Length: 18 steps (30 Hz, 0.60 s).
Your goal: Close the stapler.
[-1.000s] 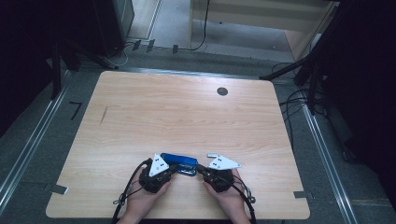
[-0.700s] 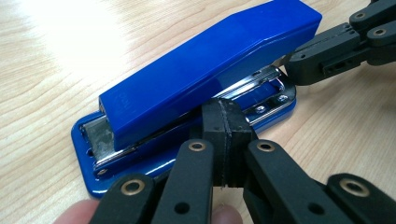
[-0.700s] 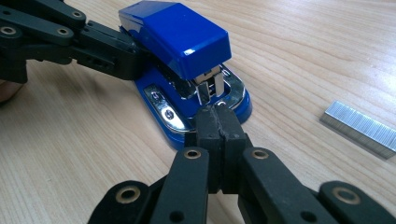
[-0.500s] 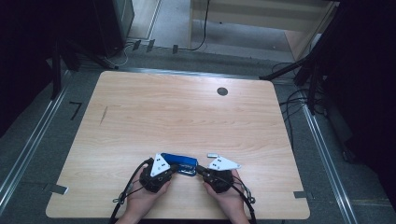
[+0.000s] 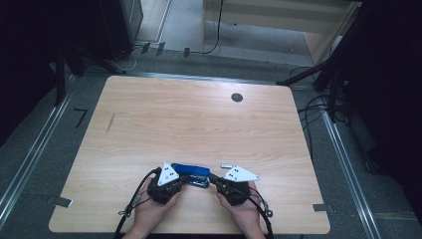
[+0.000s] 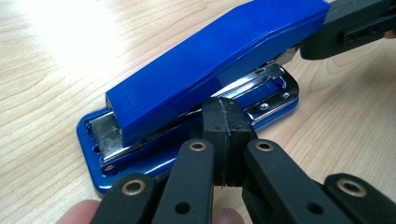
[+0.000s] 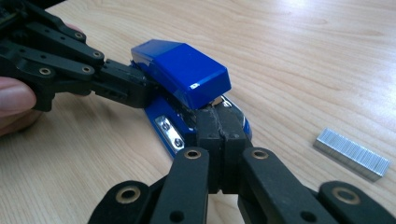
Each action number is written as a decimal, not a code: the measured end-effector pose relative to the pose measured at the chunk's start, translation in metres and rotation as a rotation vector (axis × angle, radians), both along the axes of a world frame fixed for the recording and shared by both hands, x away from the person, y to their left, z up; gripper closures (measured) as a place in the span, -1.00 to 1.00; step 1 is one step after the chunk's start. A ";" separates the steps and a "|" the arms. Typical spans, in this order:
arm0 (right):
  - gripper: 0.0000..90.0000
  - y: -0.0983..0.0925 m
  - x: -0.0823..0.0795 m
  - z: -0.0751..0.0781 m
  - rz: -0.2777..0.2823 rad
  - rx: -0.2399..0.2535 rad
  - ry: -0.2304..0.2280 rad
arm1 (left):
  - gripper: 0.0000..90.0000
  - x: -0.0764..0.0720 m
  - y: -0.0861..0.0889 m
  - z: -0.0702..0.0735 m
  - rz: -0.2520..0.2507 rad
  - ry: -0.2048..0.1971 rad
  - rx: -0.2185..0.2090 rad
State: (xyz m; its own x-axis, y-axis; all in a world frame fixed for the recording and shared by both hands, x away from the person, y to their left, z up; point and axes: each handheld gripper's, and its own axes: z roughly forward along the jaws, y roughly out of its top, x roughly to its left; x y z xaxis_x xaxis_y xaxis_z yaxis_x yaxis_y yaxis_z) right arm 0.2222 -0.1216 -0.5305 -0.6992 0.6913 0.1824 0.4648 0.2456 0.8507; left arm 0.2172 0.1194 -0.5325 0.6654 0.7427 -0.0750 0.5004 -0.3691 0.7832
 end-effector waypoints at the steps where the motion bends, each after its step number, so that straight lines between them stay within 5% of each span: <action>1: 1.00 0.000 0.000 0.000 0.000 0.000 0.000 | 1.00 0.000 0.000 0.000 0.002 0.002 -0.003; 18: 1.00 0.003 0.001 0.015 0.021 0.019 -0.050 | 1.00 -0.001 -0.001 0.000 0.000 -0.013 0.011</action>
State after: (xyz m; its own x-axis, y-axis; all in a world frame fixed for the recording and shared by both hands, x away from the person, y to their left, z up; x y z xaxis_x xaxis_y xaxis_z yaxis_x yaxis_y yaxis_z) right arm 0.2230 -0.1188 -0.5155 -0.7219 0.6733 0.1597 0.4165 0.2385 0.8773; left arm 0.2163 0.1180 -0.5326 0.6661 0.7436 -0.0585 0.4902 -0.3773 0.7857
